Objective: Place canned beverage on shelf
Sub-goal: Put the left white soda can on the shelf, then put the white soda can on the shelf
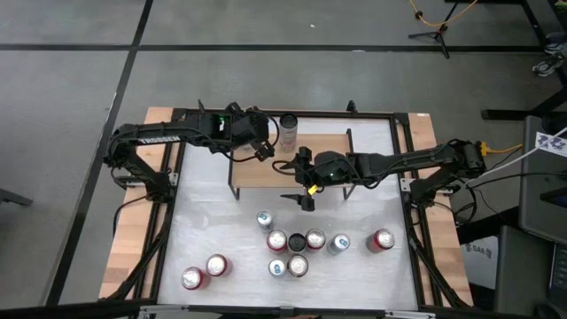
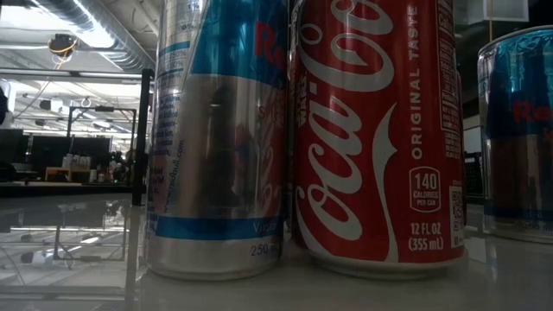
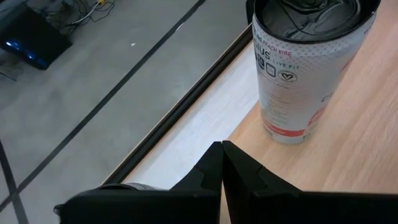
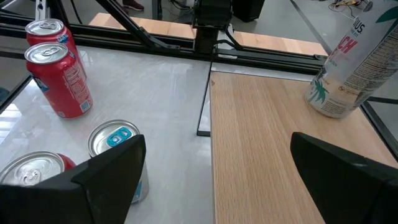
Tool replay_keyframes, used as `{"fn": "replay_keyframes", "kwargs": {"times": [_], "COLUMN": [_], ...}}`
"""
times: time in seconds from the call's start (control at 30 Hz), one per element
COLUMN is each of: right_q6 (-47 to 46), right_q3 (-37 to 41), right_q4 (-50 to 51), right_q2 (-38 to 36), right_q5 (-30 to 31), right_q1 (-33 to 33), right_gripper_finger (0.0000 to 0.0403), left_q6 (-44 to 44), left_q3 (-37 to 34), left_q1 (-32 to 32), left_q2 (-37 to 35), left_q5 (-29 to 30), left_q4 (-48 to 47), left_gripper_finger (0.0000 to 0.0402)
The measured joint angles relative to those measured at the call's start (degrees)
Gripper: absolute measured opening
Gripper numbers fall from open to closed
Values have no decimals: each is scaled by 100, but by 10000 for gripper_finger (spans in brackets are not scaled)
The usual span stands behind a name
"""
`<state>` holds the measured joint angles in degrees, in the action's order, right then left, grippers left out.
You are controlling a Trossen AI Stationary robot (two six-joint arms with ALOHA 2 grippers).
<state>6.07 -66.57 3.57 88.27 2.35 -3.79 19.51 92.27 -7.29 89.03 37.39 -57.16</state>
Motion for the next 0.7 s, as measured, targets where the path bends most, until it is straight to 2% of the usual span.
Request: {"fn": "replay_keyframes", "kwargs": {"times": [0.7], "right_q6": [0], "right_q3": [0], "right_q4": [0], "right_q2": [0], "right_q5": [0], "right_q1": [1], "right_gripper_finger": [392], "left_q6": [-61], "left_q3": [0], "left_q1": [-133], "left_q2": [0], "left_q5": [-125], "left_q4": [467], "left_gripper_finger": [0]}}
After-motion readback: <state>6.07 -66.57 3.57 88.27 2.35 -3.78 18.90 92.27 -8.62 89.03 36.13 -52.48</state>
